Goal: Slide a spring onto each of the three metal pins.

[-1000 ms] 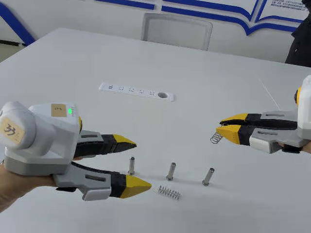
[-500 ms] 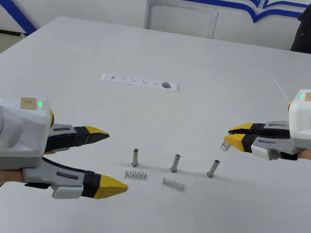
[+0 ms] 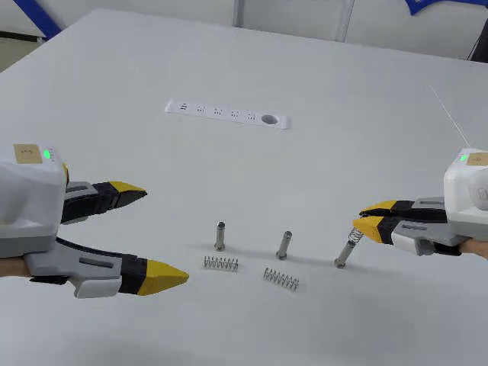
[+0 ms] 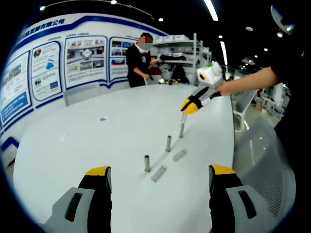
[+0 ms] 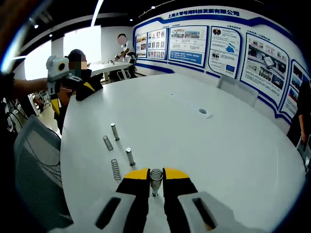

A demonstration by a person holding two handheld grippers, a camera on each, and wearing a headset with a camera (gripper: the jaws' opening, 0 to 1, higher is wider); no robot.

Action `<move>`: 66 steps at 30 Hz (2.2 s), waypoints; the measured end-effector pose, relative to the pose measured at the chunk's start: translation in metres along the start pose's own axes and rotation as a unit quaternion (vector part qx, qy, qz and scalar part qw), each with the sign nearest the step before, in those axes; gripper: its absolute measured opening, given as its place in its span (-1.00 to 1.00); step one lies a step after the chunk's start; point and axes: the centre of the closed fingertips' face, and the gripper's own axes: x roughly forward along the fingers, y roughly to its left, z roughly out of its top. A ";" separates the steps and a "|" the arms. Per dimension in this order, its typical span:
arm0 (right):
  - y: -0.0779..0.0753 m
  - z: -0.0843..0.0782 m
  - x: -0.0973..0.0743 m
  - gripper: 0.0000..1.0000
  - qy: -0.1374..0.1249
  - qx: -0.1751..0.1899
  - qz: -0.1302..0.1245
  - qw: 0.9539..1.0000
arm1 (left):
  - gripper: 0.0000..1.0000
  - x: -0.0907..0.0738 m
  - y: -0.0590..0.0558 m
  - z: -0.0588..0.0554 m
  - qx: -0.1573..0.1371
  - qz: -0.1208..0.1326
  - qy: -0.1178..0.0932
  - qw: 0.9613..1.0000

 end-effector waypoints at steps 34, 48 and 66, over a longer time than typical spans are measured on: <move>-0.004 -0.046 0.036 -0.78 0.044 0.005 -0.016 0.999 | 0.63 -0.005 0.001 -0.014 -0.061 0.028 -0.009 0.998; 0.001 -0.050 0.042 -0.77 0.048 0.007 -0.012 0.999 | 0.61 -0.006 0.001 -0.019 -0.063 0.031 0.002 0.998; 0.002 -0.011 0.014 -0.68 0.002 -0.005 -0.024 1.000 | 0.62 -0.006 0.003 0.000 -0.077 0.025 -0.037 0.996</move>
